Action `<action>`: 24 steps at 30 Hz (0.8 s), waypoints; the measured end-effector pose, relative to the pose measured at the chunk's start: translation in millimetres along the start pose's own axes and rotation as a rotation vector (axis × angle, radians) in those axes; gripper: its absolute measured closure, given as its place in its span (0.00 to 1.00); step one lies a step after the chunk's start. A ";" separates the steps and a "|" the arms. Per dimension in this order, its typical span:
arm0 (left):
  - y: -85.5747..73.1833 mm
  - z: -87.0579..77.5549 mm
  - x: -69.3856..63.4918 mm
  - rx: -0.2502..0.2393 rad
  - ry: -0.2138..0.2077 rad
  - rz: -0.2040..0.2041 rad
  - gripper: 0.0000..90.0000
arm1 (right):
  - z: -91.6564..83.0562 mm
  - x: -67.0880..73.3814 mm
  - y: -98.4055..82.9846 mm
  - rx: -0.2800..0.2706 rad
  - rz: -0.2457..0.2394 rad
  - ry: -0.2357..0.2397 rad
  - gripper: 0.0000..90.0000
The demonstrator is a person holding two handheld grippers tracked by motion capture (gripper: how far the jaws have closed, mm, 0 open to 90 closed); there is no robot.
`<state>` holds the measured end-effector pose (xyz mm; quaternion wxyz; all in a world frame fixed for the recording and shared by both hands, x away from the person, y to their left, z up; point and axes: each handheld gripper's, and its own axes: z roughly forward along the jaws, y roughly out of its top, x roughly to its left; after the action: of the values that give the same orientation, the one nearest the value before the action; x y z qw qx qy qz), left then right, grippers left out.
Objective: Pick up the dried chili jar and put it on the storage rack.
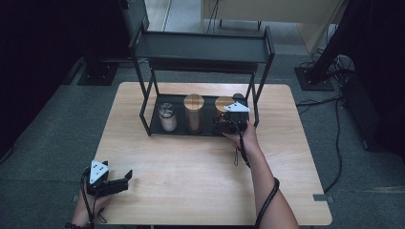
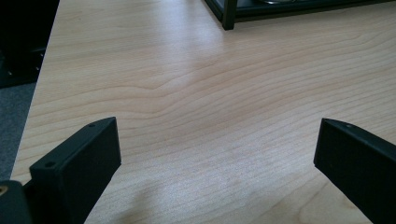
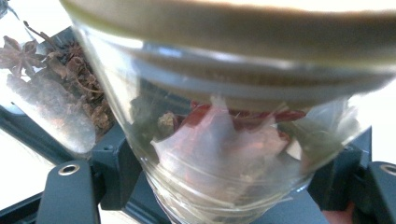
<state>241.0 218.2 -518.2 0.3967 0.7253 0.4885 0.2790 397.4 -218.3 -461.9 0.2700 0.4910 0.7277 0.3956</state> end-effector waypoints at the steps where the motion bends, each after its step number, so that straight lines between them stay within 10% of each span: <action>1: 0.0 0.0 -0.1 0.000 0.000 0.001 0.01 | -0.4 0.3 -0.2 0.001 -0.005 -0.003 0.27; 24: 0.1 0.5 -1.1 0.006 0.003 0.006 0.01 | -15.6 8.1 -22.9 0.005 -0.004 0.008 0.11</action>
<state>241.0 217.0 -518.4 0.3929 0.7275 0.4877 0.2801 370.6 -220.3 -472.8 0.2665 0.4886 0.7308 0.3953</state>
